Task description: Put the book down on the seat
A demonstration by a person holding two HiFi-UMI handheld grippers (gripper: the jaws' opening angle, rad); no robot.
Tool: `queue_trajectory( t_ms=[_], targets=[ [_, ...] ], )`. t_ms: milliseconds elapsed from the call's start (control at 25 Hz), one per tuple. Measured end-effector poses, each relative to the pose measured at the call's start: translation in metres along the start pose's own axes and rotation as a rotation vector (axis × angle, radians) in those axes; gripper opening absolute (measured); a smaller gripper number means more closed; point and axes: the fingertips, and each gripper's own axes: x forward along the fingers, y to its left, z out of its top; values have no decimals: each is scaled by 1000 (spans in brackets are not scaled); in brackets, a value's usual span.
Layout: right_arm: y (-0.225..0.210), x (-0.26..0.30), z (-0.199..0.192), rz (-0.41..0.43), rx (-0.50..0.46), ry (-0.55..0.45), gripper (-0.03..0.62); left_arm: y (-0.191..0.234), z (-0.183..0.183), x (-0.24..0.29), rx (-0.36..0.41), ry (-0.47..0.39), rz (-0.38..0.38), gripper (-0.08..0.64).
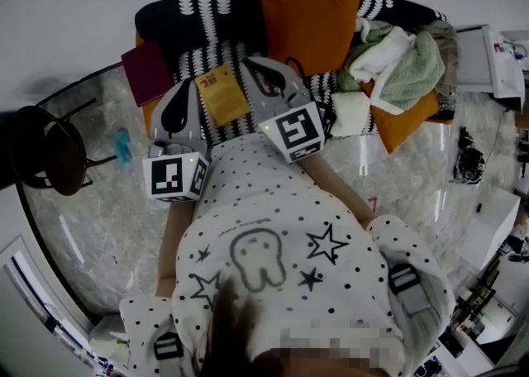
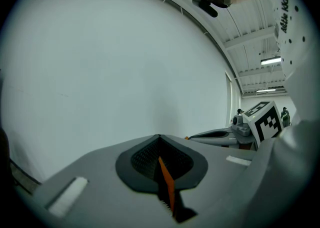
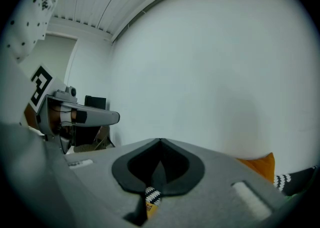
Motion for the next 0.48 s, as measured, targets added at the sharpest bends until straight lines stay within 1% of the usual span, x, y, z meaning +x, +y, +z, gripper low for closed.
queue_trajectory(
  t_ms=[480],
  targets=[
    [3, -2, 1, 14, -5, 1, -3, -2, 2, -2, -3, 1, 7, 0]
  ],
)
